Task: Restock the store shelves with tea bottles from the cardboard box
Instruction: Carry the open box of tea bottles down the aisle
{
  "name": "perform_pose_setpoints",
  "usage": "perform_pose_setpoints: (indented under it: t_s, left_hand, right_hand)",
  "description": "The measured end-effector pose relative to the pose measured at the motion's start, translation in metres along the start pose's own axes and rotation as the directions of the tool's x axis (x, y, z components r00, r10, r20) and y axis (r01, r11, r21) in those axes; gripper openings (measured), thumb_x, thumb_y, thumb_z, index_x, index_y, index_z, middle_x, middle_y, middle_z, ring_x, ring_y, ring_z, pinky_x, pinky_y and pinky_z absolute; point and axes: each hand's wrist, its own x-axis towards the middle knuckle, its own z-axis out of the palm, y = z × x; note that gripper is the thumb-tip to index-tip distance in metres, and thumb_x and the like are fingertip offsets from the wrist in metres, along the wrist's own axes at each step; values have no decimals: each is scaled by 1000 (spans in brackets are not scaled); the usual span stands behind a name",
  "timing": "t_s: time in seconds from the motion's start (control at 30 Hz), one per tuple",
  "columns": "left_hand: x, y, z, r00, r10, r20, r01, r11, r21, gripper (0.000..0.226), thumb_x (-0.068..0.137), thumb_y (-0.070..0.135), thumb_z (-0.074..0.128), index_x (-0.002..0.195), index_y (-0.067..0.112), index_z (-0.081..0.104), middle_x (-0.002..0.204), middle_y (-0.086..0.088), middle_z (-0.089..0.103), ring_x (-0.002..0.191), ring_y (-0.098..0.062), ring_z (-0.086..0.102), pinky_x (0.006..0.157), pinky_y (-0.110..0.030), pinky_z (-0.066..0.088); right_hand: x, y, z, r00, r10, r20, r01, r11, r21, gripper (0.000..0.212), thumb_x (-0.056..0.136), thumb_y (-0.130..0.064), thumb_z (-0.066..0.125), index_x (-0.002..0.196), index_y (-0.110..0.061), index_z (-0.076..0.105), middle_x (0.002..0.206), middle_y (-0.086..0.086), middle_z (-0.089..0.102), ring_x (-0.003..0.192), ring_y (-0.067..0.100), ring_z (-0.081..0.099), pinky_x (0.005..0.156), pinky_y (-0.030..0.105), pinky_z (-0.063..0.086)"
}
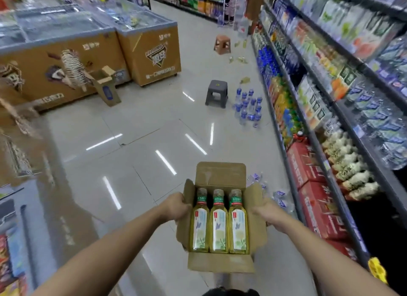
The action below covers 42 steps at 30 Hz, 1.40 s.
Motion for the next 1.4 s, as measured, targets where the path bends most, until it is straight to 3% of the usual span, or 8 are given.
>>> perform_pose_setpoints:
  t_s: [0.1, 0.33, 0.47, 0.67, 0.87, 1.0, 1.27, 1.4]
  left_hand:
    - [48, 17, -34, 998, -50, -49, 48, 998, -45, 27, 88, 40, 60, 97, 17, 71, 96, 1, 74, 88, -12, 72, 75, -28, 63]
    - [171, 50, -140, 994, -97, -53, 91, 991, -98, 31, 84, 41, 61, 99, 15, 70, 94, -2, 75, 83, -17, 75, 74, -37, 64]
    - [258, 63, -210, 997, -76, -23, 74, 994, -79, 32, 84, 40, 61, 97, 12, 70, 92, -5, 75, 82, -19, 75, 73, -37, 64]
    - [396, 76, -324, 997, -45, 61, 49, 996, -69, 31, 82, 38, 62, 90, 8, 68, 88, -8, 73, 77, -21, 74, 66, -32, 63]
    - [529, 119, -441, 996, -14, 87, 11, 999, 41, 31, 90, 42, 61, 94, 12, 67, 90, -5, 73, 78, -17, 73, 69, -30, 63]
    - [622, 152, -518, 995, 4, 99, -9, 999, 52, 26, 87, 36, 62, 96, 12, 67, 92, -6, 73, 80, -18, 73, 69, -33, 64]
    - [805, 206, -648, 999, -37, 38, 40, 996, -74, 24, 85, 27, 61, 94, 6, 67, 90, -12, 73, 74, -24, 73, 59, -30, 60]
    - [893, 240, -723, 999, -54, 5, 54, 990, -131, 28, 84, 30, 62, 95, 5, 69, 90, -13, 74, 74, -24, 74, 61, -36, 62]
  right_hand:
    - [68, -42, -22, 999, -6, 54, 8, 999, -37, 19, 81, -24, 68, 96, -14, 72, 87, 6, 77, 84, 23, 74, 81, 43, 60]
    - [211, -150, -57, 998, -25, 51, 31, 994, -102, 13, 88, -20, 63, 94, -12, 70, 88, 10, 75, 84, 25, 73, 70, 37, 59]
    - [299, -208, -66, 998, -14, 58, 19, 996, -83, 22, 79, -28, 64, 94, -15, 72, 89, 11, 76, 85, 27, 73, 74, 40, 61]
    - [421, -300, -69, 999, 17, 39, -16, 1000, -9, 40, 64, -40, 63, 91, -12, 73, 90, 15, 74, 81, 29, 73, 63, 37, 54]
    - [522, -408, -92, 996, 67, -51, -62, 994, 88, 17, 80, -29, 64, 87, -15, 71, 71, -2, 72, 62, 14, 67, 50, 24, 50]
    - [607, -481, -120, 992, 103, -70, -94, 987, 129, 17, 66, -28, 57, 74, -15, 65, 58, -6, 61, 51, 12, 57, 45, 19, 41]
    - [816, -630, -199, 998, 57, -24, -57, 998, -6, 30, 69, -34, 61, 89, -12, 69, 84, 9, 71, 72, 21, 66, 60, 30, 52]
    - [913, -714, -238, 999, 46, -18, -47, 998, -47, 16, 82, -30, 62, 85, -14, 65, 83, 7, 69, 74, 20, 66, 62, 31, 54]
